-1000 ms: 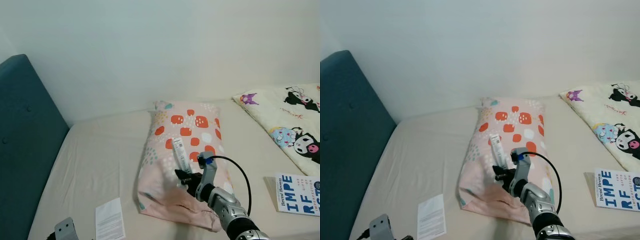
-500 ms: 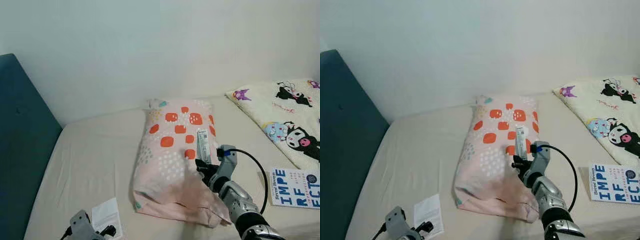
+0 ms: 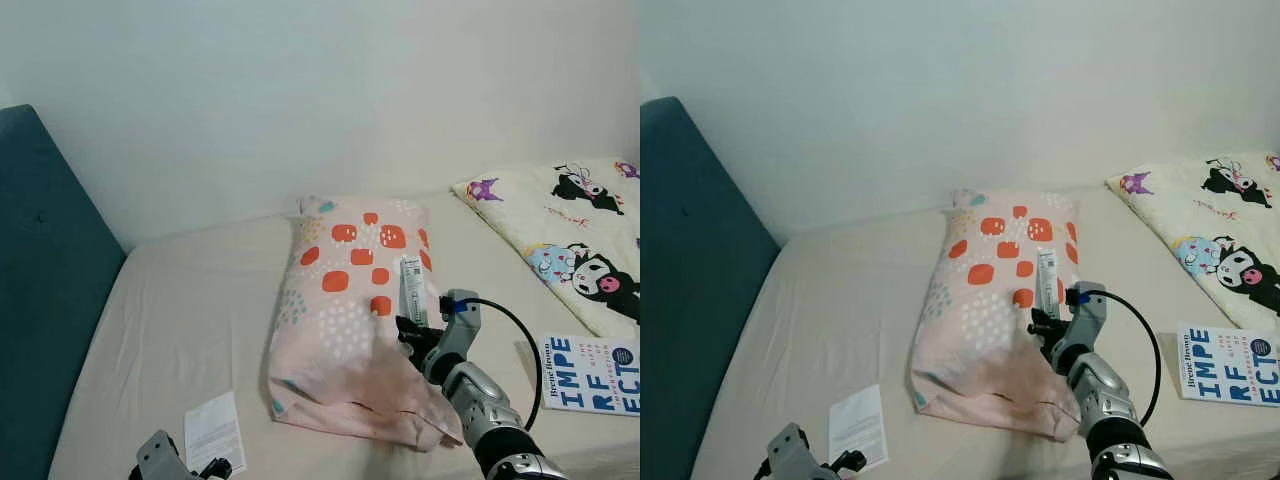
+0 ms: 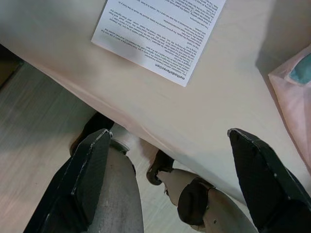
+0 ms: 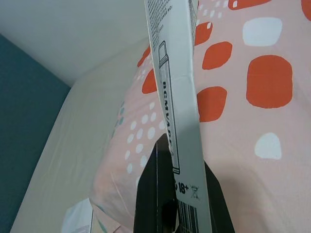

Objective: Clean up the room

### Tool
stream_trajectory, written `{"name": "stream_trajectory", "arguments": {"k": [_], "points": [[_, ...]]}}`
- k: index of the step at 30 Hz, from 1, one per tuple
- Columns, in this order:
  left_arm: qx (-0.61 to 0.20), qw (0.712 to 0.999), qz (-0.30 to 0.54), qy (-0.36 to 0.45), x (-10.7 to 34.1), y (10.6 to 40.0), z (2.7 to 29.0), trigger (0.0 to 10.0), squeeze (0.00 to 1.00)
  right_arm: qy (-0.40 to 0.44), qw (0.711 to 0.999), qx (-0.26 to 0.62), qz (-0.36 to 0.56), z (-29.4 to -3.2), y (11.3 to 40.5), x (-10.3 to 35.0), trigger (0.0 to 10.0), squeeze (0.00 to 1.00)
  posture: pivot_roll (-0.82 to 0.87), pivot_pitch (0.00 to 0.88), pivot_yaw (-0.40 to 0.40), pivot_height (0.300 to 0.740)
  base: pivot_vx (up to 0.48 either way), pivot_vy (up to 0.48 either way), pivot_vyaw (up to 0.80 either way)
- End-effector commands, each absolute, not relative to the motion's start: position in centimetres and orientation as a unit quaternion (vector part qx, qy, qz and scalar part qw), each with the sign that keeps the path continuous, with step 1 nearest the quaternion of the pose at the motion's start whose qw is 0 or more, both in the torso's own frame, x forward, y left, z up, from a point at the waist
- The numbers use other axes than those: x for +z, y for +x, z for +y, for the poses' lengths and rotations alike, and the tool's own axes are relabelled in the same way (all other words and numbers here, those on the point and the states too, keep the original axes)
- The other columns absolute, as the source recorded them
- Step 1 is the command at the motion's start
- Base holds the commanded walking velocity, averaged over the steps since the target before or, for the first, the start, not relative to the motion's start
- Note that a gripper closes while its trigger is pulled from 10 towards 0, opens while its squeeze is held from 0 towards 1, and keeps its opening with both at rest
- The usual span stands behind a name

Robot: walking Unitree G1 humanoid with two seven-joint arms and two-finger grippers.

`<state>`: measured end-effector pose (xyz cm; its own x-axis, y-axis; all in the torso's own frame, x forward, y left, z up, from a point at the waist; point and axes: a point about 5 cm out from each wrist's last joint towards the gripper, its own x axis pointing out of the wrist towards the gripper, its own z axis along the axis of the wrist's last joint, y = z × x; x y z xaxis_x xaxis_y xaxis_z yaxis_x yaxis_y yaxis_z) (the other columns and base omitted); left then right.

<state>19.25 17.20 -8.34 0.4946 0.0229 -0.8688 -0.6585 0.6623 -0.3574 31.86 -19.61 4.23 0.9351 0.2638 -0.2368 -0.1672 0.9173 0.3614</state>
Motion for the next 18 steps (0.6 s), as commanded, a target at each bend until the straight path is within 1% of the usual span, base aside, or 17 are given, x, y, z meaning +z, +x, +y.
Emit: {"name": "stream_trajectory", "arguments": {"k": [1, 3, 4, 5, 6, 7, 10, 14, 16, 18], "points": [[0.227, 0.787, 0.457, -0.347, -8.5, 18.8, 17.9, 10.0, 0.00, 0.177, 0.968, 0.110, 0.143, -19.5, 31.7, 4.1, 10.0, 0.00, -0.22, 0.104, 0.056, 0.688, 0.000, 0.000, 0.00], [0.209, 0.797, 0.450, -0.343, -8.1, 19.6, 17.5, 10.0, 0.00, 0.190, 0.967, 0.107, 0.128, -19.5, 31.7, 4.3, 10.0, 0.00, -0.22, 0.104, 0.057, 0.688, 0.000, 0.000, 0.00], [0.209, 0.797, 0.450, -0.343, -8.1, 19.6, 17.5, 10.0, 0.00, 0.190, 0.967, 0.107, 0.128, -19.5, 31.7, 4.3, 10.0, 0.00, -0.22, 0.104, 0.057, 0.688, 0.000, 0.000, 0.00], [0.202, 0.802, 0.449, -0.340, -8.0, 19.8, 17.4, 10.0, 0.00, 0.190, 0.968, 0.104, 0.128, -19.6, 31.7, 4.2, 10.0, 0.00, -0.22, 0.098, 0.057, 0.688, 0.000, 0.000, 0.00], [0.190, 0.813, 0.443, -0.328, -7.8, 20.2, 17.4, 10.0, 0.00, 0.184, 0.968, 0.095, 0.140, -19.7, 31.6, 3.9, 10.0, 0.00, -0.22, 0.093, 0.057, 0.688, 0.000, 0.000, 0.00], [0.190, 0.813, 0.443, -0.328, -7.8, 20.2, 17.4, 10.0, 0.00, 0.184, 0.968, 0.095, 0.140, -19.7, 31.6, 3.9, 10.0, 0.00, -0.22, 0.093, 0.057, 0.688, 0.000, 0.000, 0.00], [0.162, 0.838, 0.433, -0.289, -7.4, 21.0, 17.5, 10.0, 0.00, 0.174, 0.969, 0.067, 0.165, -20.3, 31.3, 3.2, 10.0, 0.00, -0.21, 0.079, 0.055, 0.679, 0.000, 0.000, 0.00], [0.156, 0.843, 0.431, -0.279, -7.3, 21.1, 17.5, 10.0, 0.00, 0.173, 0.968, 0.059, 0.169, -20.4, 31.2, 3.1, 10.0, 0.00, -0.21, 0.079, 0.055, 0.669, 0.000, 0.000, 0.00], [0.162, 0.854, 0.411, -0.276, -6.7, 21.9, 18.2, 10.0, 0.00, 0.177, 0.962, 0.039, 0.204, -20.8, 30.0, 1.4, 10.0, 0.00, -0.20, 0.049, 0.051, 0.659, 0.000, 0.000, 0.00], [0.168, 0.858, 0.402, -0.272, -6.5, 22.1, 18.6, 10.0, 0.00, 0.176, 0.959, 0.037, 0.220, -20.7, 29.4, 0.7, 10.0, 0.00, -0.20, 0.049, 0.051, 0.654, 0.000, 0.000, 0.00]]}}
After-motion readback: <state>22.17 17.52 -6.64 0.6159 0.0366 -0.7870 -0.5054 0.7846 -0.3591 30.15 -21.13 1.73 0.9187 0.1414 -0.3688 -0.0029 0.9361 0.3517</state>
